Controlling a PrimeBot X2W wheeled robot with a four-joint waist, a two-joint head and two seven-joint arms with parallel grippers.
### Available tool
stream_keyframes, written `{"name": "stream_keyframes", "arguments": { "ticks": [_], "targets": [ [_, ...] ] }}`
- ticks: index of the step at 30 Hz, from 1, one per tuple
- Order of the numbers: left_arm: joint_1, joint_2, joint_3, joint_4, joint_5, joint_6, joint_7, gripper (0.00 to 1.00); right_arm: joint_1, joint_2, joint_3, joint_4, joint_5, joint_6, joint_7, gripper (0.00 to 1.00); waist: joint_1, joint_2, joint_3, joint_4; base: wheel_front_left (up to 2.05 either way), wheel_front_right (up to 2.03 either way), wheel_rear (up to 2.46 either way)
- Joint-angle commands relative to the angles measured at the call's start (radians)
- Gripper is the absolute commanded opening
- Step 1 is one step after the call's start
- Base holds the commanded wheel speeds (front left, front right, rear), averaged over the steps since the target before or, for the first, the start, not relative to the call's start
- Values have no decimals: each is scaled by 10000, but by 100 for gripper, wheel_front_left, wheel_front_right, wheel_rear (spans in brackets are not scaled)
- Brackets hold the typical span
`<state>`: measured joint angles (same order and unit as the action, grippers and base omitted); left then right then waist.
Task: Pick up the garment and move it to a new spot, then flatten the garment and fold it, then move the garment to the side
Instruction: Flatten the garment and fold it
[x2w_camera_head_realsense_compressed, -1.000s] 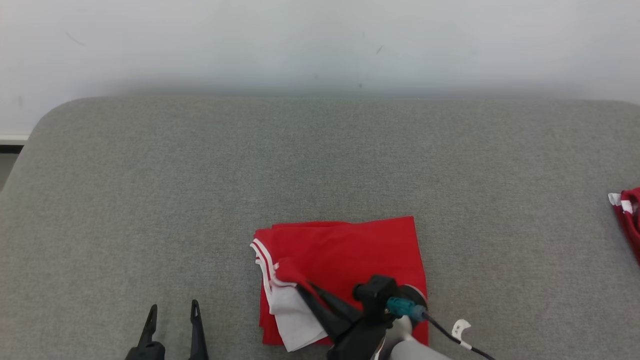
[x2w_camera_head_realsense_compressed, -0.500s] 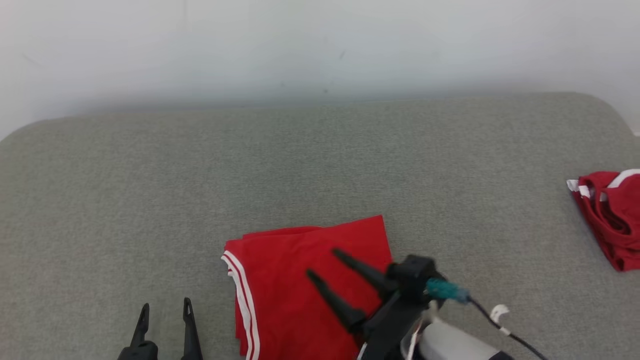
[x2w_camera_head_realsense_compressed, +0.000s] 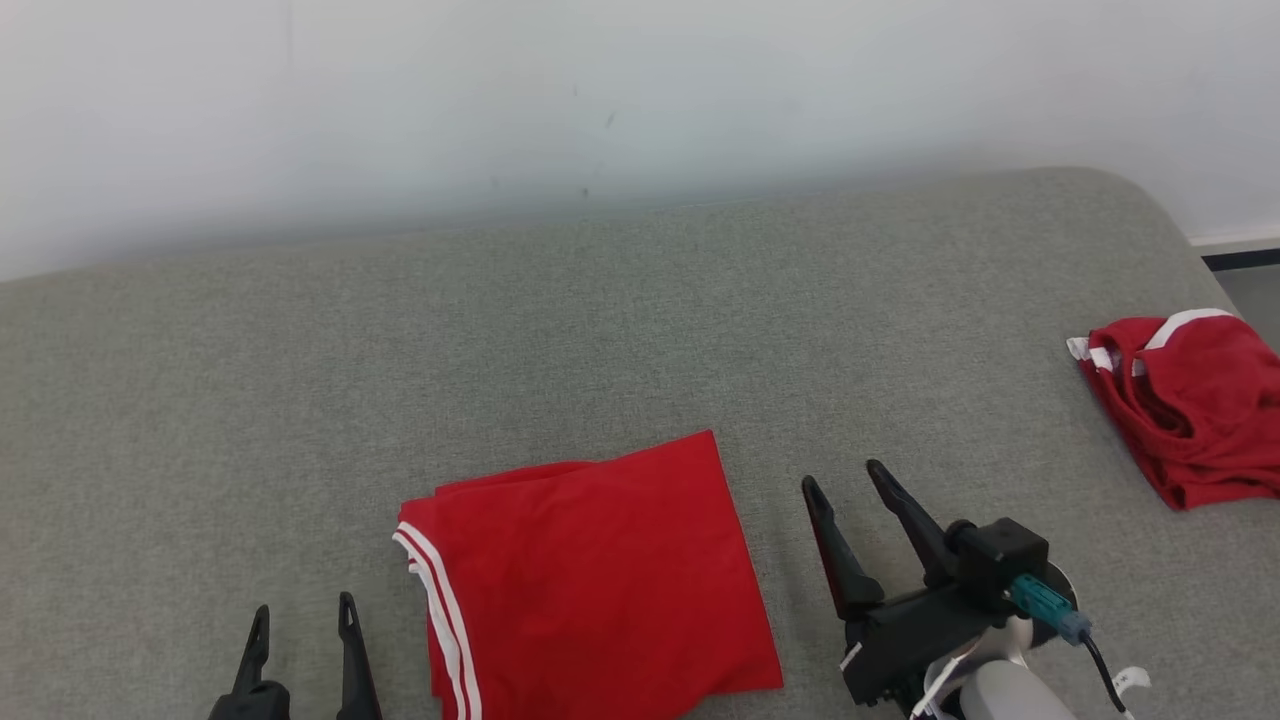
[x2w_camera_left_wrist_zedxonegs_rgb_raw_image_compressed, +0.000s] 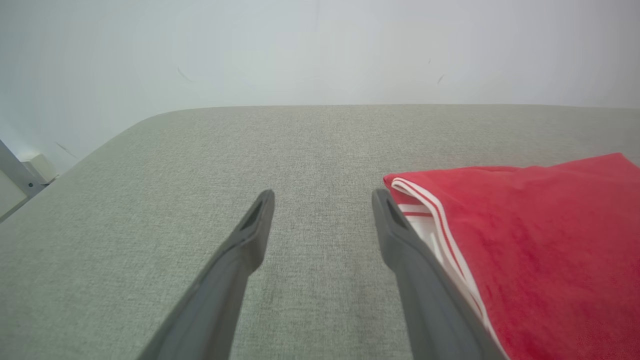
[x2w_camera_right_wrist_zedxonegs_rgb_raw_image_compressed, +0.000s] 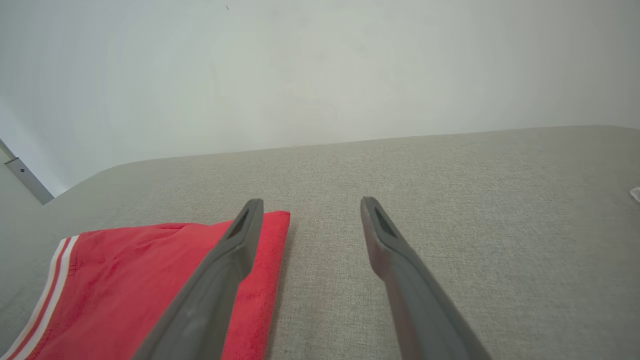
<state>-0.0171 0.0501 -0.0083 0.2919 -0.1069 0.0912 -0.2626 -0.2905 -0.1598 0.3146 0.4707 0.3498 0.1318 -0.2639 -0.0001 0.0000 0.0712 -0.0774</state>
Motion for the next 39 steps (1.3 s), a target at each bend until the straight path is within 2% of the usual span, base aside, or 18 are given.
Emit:
{"name": "stream_keyframes", "arguments": {
  "ticks": [1, 7, 14, 39],
  "targets": [
    [110, 2, 35, -44, 100, 23, -28, 100, 211, 101, -218, -18, -265, -29, 7, 100, 1, 0, 15, -66, 0, 0, 0],
    [145, 3, 129, -13, 153, -8, -28, 100, 805, 476, -1409, -249, -956, -29, 6, 100, 1, 0, 0, -177, 0, 0, 0],
    [337, 2, 361, -16, 287, -83, -28, 100, 1073, 817, -2111, -425, -1531, -29, 6, 100, 1, 0, -223, -297, 0, 0, 0],
    [811, 2, 722, 270, 464, -646, -28, 100, 1656, 1095, -2564, -556, -1754, -29, 6, 100, 1, 0, -935, -126, 0, 0, 0]
  ]
}}
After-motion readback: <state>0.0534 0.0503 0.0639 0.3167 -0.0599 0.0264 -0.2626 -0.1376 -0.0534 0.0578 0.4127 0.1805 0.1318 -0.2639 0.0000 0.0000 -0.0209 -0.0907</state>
